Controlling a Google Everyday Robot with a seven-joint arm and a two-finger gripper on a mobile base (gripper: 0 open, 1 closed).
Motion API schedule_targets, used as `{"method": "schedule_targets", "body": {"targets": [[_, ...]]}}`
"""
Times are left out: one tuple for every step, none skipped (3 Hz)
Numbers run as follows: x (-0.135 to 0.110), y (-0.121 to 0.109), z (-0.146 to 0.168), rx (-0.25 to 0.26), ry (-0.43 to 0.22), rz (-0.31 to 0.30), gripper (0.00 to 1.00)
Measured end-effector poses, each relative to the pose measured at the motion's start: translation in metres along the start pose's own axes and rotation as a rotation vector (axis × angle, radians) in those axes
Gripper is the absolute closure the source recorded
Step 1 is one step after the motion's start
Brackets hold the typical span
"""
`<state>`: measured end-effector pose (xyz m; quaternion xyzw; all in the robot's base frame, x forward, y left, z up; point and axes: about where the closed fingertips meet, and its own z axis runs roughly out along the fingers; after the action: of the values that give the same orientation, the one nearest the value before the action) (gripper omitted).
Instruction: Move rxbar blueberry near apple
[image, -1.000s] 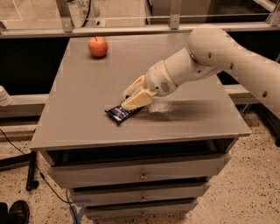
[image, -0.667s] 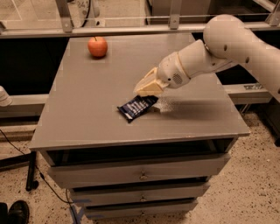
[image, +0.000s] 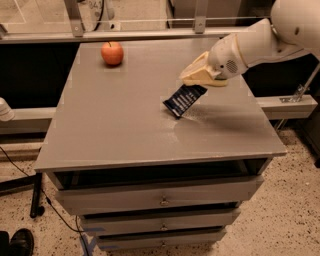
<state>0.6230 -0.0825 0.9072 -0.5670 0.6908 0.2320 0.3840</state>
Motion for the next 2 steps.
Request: {"method": "schedule_targets", "body": {"targets": [[-0.0110,-0.0203,-0.0273,0.047,-0.020,0.017,1.00],[-0.0138,-0.0228,-0.0198,0.035,-0.022,0.008,1.00]]}}
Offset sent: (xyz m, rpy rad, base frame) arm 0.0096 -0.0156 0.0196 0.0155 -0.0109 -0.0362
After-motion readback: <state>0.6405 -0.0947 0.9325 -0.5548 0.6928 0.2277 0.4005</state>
